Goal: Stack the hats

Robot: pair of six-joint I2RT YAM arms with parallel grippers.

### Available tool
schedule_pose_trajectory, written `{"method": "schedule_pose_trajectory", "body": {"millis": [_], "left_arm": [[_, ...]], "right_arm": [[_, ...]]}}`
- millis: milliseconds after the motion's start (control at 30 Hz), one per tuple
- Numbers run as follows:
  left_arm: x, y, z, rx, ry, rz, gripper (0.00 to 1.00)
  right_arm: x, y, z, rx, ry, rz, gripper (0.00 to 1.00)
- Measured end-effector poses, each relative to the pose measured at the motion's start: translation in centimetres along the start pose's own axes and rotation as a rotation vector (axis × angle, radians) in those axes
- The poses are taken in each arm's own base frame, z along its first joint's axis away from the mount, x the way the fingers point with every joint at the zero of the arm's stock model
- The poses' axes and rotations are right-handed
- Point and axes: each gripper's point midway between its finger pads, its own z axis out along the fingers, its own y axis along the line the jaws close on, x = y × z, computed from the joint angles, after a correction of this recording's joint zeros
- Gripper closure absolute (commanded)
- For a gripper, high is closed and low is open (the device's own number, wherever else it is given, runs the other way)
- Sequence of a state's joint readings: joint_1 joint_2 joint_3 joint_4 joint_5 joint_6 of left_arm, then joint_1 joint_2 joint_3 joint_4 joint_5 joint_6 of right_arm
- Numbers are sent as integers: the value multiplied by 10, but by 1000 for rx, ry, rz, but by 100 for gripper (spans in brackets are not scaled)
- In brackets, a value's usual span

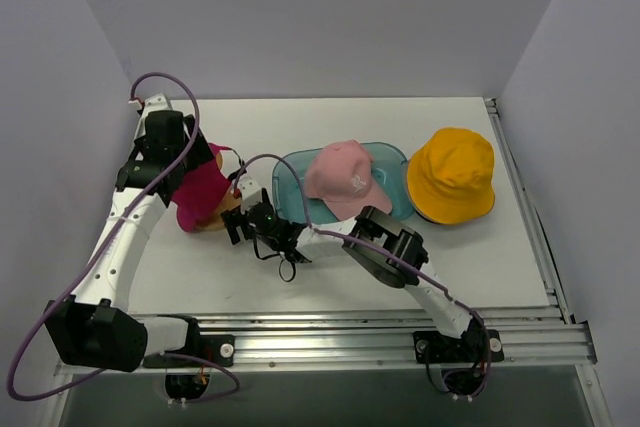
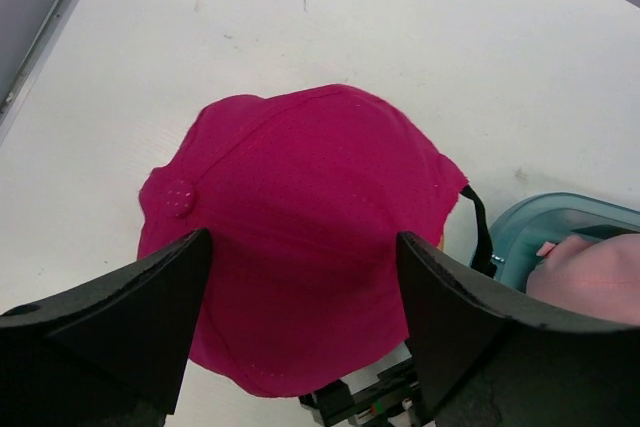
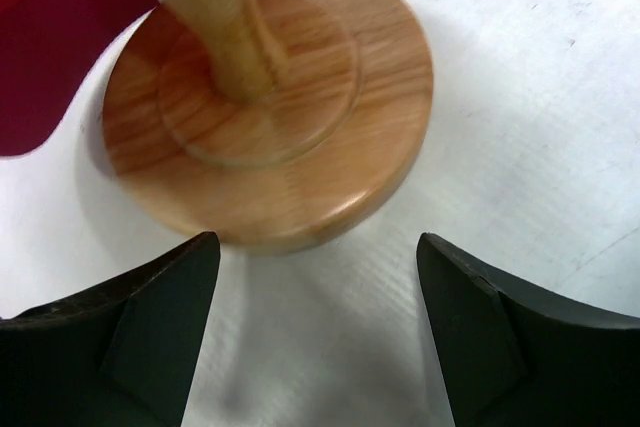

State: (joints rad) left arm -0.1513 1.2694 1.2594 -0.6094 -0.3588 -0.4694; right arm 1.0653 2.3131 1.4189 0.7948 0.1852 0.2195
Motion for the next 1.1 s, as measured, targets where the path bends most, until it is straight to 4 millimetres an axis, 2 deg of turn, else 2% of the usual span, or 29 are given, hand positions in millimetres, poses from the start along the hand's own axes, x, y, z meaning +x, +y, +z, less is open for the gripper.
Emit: {"method": "schedule_pose_trajectory", "body": {"millis": [167,267,400,500,800,967,1100], "left_arm": [[-10,-16,-3,58,-2,-3,17],[-13,-24,-4,88,-3,-5,17],[-6,-40,-8,135,12,13,17],[-1,-50,-8,163,23,24,17],[3,-68,-7,217,23,34,17],[15,-86,-7,262,33,55,17],[31,-104,-4,278,55,82,17]], "right_arm": [[1,6,-21,-21,25,-24,25],[-17,12,-40,-36,3,-23,25],[-53,15,-65,-45,-56,-4,25],[-69,14,-78,-45,-84,5,25],[-79,18,-109,-47,-93,2,25],[-91,14,-142,-48,-119,15,25],[-112,5,-170,-37,-172,38,25]]}}
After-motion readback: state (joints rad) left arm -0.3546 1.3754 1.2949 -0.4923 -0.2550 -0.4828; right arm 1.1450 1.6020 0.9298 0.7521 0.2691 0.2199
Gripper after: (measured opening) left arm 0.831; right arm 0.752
